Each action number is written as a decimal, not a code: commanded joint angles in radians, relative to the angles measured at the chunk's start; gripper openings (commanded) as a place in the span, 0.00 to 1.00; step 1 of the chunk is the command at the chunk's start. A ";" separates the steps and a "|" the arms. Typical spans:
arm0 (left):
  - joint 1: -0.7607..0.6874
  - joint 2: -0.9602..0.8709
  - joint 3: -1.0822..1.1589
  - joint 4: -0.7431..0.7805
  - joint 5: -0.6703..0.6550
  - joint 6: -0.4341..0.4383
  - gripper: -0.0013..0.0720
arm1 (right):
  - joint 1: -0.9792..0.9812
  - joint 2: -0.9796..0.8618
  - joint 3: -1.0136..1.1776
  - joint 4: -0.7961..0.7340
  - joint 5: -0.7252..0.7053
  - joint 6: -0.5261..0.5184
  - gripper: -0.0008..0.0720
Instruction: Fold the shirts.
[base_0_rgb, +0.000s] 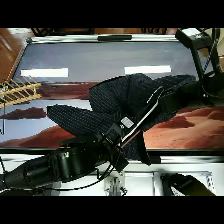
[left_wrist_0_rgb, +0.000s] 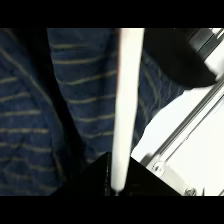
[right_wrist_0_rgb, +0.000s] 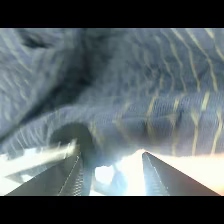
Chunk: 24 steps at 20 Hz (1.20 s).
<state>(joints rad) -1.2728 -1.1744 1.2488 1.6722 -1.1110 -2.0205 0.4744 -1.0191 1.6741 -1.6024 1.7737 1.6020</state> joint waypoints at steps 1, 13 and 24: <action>-0.002 -0.001 -0.002 -0.035 -0.018 -0.008 0.09 | -0.049 0.001 0.002 -0.153 -0.028 -0.016 0.72; -0.001 0.000 -0.002 -0.019 -0.077 -0.006 0.09 | -0.603 -0.047 0.000 0.021 -0.080 -0.780 0.63; 0.038 0.036 0.029 0.023 -0.225 0.188 0.09 | -0.639 -0.304 0.000 0.337 -0.074 -1.498 0.65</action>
<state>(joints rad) -1.2526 -1.1419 1.2724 1.6901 -1.2850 -1.8954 -0.1787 -1.2778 1.6745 -1.3064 1.6955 0.2886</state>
